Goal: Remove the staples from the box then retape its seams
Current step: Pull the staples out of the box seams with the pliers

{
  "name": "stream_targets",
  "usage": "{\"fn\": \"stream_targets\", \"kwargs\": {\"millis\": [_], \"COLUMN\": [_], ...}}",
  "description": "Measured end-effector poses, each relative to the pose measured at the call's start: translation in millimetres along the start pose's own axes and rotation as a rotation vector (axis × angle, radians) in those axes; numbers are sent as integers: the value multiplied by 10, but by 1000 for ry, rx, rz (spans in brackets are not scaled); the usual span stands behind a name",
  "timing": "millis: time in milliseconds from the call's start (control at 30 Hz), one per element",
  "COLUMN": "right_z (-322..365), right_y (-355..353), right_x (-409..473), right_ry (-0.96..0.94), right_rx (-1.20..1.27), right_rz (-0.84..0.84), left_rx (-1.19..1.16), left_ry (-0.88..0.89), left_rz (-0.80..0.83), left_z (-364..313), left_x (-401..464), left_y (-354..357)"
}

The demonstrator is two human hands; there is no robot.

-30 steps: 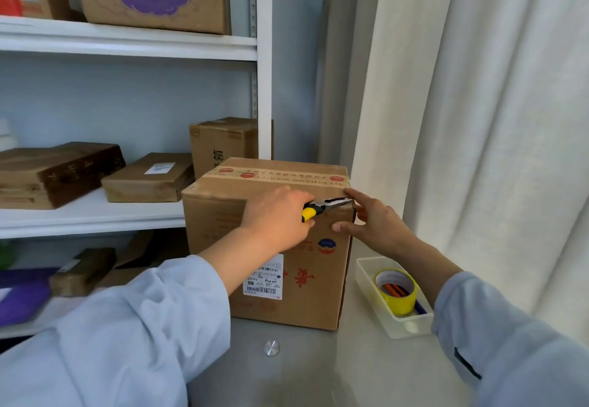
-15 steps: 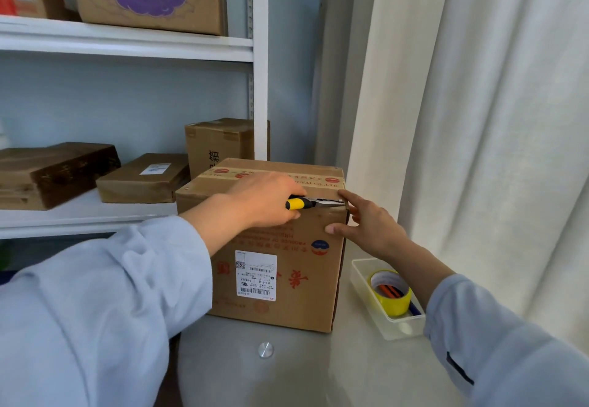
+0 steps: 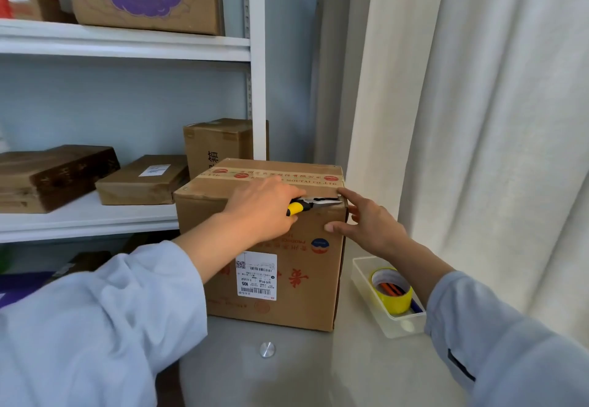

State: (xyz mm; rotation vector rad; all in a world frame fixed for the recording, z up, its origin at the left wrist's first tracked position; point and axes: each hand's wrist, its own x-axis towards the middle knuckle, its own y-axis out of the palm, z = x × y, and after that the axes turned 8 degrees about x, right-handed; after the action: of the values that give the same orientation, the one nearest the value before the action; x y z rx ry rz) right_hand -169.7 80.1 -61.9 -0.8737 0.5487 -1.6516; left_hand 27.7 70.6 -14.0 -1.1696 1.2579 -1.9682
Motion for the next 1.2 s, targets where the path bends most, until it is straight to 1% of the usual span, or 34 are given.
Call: {"fn": "stream_targets", "kwargs": {"millis": [200, 367, 600, 667, 800, 1200], "right_z": [-24, -19, -4, 3, 2, 71], "right_y": [14, 24, 19, 20, 28, -12], "right_x": [18, 0, -7, -10, -15, -34], "right_ry": [0, 0, 6, 12, 20, 40], "right_rx": [10, 18, 48, 40, 23, -34], "right_rz": [-3, -8, -4, -2, -5, -6], "left_rx": [-23, -58, -183, -179, -91, -202], "left_ry": [26, 8, -88, -86, -50, -81], "left_rz": [-47, -71, -57, -70, -110, -52], "left_z": [15, 16, -34, -38, -28, 19], "left_x": [-20, -43, -110, -120, -112, -95], "left_y": [28, 94, 174, 177, 167, 190]}}
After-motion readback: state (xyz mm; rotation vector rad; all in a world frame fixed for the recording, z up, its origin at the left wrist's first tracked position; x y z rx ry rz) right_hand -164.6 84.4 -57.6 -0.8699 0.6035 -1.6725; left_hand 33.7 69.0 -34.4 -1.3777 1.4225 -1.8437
